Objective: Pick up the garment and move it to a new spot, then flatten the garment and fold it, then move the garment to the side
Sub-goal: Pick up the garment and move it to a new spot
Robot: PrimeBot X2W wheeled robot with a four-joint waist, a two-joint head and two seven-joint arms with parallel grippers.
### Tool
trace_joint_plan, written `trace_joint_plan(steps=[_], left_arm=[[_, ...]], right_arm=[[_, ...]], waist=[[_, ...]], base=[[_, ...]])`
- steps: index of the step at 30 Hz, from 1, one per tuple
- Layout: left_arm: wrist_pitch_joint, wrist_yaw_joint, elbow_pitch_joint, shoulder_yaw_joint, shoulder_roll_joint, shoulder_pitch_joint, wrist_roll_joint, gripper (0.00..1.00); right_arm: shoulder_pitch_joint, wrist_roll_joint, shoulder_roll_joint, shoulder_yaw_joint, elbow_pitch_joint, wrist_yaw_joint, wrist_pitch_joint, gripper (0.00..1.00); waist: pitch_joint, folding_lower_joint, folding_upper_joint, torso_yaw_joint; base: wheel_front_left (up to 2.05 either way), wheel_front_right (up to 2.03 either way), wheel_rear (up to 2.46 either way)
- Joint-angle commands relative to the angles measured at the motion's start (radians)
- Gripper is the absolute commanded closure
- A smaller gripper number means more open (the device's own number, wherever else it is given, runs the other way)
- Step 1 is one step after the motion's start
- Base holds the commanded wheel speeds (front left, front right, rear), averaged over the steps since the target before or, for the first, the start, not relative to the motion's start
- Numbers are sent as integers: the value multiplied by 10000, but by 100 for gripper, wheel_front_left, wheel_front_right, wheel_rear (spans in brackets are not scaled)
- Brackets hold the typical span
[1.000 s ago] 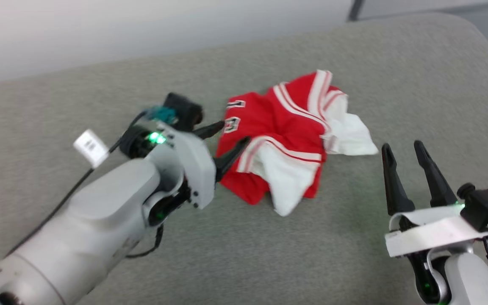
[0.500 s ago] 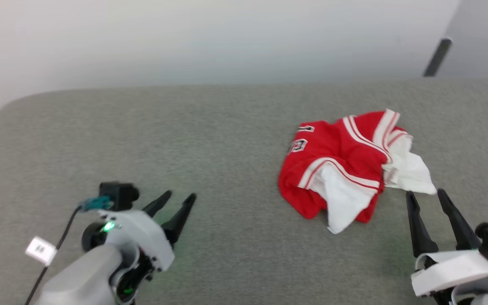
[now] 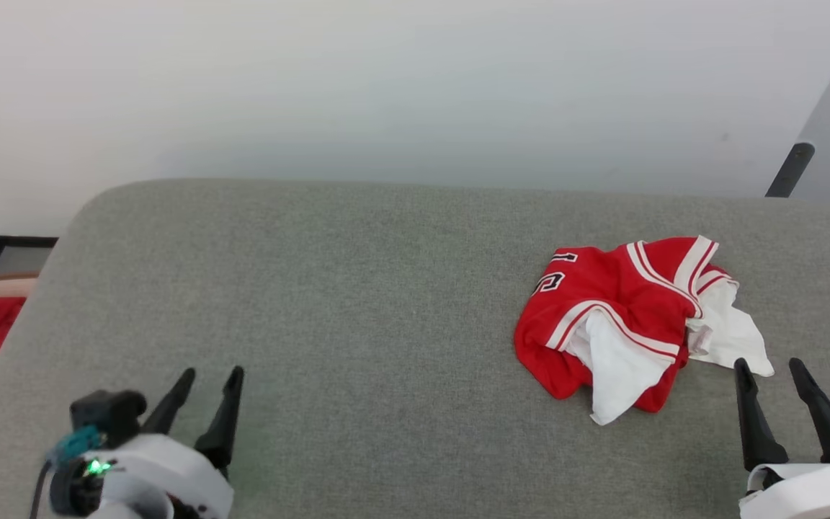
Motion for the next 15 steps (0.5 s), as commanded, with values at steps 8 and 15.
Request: trace_joint_plan(steps=[8,15], left_arm=[[-7,893,-2062,1853,-290,1760,2641,0],[-6,975,-3030,2777,-730,2630,3818,0]], right_arm=[[44,-76,58,-356,-223,1,-1,0],[-78,-41,166,-375,-334,1,-73,0]], waist=[[-149,0,0,-173],[-179,0,0,-313]], base=[[0,0,0],[0,0,0]])
